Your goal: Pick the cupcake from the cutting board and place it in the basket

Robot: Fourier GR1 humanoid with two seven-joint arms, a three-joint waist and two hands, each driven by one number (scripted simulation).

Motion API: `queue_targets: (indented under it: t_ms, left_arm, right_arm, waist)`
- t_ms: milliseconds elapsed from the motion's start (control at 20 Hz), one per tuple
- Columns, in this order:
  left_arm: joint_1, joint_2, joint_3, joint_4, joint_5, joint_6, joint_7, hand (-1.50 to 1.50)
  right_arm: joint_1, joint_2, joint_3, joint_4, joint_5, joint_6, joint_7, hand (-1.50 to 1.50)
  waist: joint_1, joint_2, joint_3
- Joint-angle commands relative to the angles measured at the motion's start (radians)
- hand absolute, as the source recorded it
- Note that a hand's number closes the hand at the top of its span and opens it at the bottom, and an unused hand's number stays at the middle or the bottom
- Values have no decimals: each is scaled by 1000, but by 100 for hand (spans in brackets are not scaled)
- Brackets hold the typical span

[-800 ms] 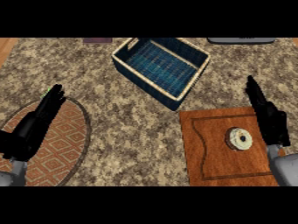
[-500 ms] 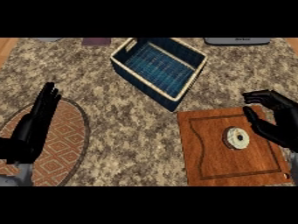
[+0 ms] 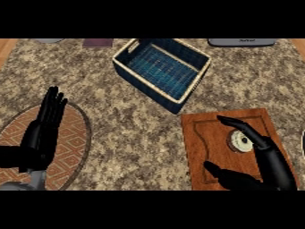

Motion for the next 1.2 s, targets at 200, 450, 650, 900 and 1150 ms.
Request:
queue_targets:
  t_ms: [200,450,650,900,1150]
  left_arm:
    - [10,-18,-6,-13,-22,35,8,0]
    - [-11,-5,4,-17,-17,25,27,0]
    - [21,-34,-21,-20,-36,30,-12,0]
    - [-17,-49,-26,1,-48,17,7,0]
    - [-2,-89,-72,-60,-105,64,40,0]
  right_arm:
    - [52,-220,-144,-129,353,-131,442,-150]
    - [81,-458,-186,-269,376,147,713,-150]
    - [36,-558,-207,-428,232,371,935,-150]
    - [-115,-542,-224,-532,-17,505,1172,-150]
    - [-255,-522,-157,-519,-49,529,1350,-150]
  waist:
    - [-28,-5,-10]
    - [-23,-1,-10]
    - [7,4,-6]
    - [26,10,-1]
    - [32,9,1]
